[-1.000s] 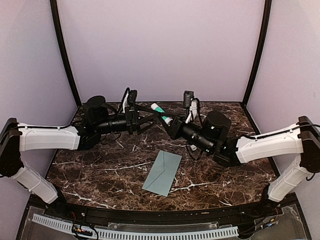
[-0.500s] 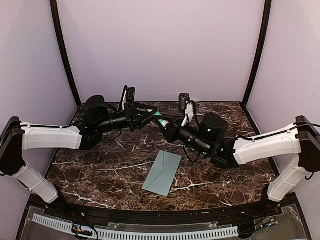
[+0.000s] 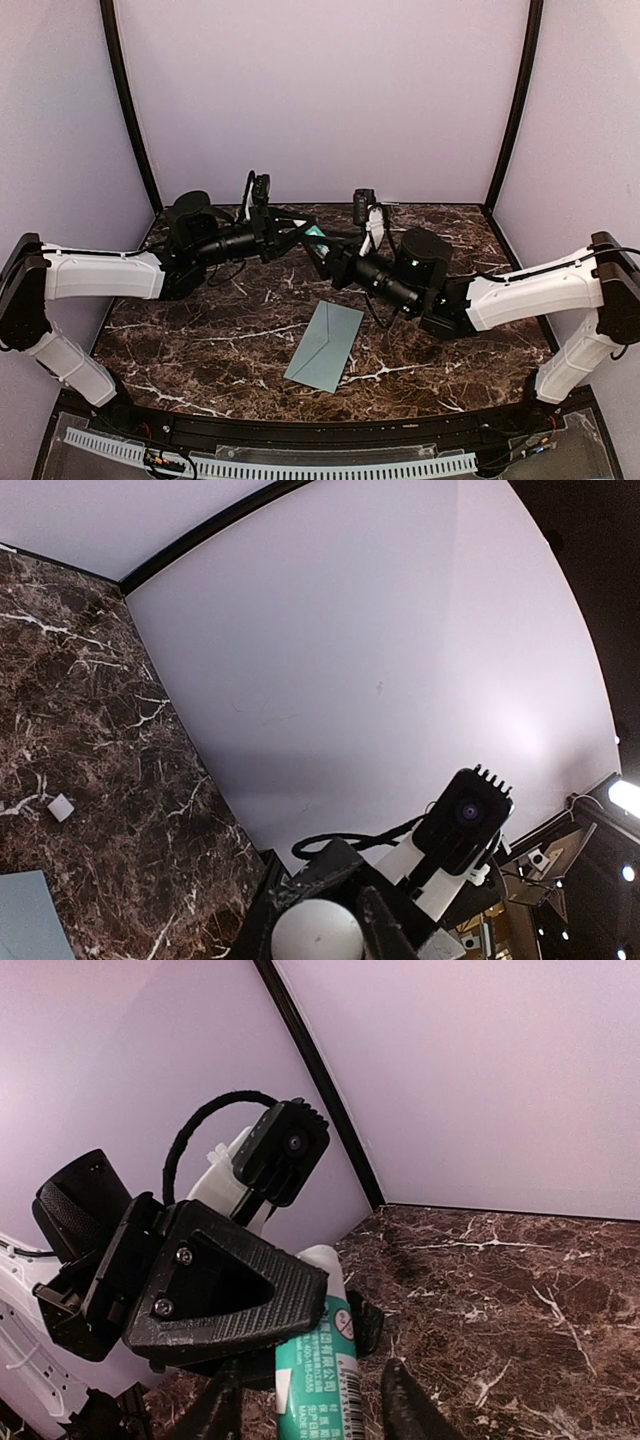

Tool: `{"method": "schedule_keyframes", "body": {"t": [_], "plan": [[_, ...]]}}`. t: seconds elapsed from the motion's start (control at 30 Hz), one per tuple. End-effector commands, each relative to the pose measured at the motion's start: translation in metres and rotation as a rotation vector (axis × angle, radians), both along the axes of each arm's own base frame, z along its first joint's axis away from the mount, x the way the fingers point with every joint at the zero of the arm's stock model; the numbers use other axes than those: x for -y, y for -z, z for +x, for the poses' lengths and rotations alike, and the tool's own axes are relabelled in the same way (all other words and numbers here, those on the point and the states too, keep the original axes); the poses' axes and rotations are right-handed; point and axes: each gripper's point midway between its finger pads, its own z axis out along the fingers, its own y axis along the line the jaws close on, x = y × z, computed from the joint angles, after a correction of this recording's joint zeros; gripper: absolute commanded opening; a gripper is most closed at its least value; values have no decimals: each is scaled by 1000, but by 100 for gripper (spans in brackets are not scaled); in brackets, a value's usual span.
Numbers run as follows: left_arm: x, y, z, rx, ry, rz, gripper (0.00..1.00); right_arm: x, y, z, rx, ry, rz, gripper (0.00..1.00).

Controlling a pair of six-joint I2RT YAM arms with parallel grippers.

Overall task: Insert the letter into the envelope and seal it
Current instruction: Place the solid glue at the center of the board.

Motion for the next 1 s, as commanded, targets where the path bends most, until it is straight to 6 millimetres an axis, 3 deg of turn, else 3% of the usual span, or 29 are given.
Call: {"method": "schedule_keyframes", "body": {"t": [0.0, 0.07, 0.2, 0.3, 0.43, 0.57, 0.63, 0.8, 0.97], "plan": [[-10, -16, 9, 99, -78, 20, 8, 6, -3, -3, -16, 18, 20, 60], [-23, -17, 19, 137, -144, 65, 8, 16, 1, -3, -33, 38, 14, 70], [-60, -7, 44, 255, -356, 258, 8, 36, 23, -3, -98, 79, -30, 73], [-83, 15, 53, 346, -465, 430, 7, 44, 51, -2, -177, 86, -91, 71], [-113, 64, 67, 389, -605, 636, 8, 40, 100, -6, -346, 21, -176, 63], [-124, 109, 71, 396, -630, 765, 7, 31, 144, -16, -522, -102, -216, 50], [-124, 119, 72, 407, -635, 799, 7, 26, 160, -21, -591, -162, -224, 45], [-125, 133, 73, 443, -655, 843, 7, 11, 195, -25, -728, -241, -279, 32], [-123, 144, 69, 492, -656, 893, 8, 0, 212, -26, -796, -280, -311, 26]]}}
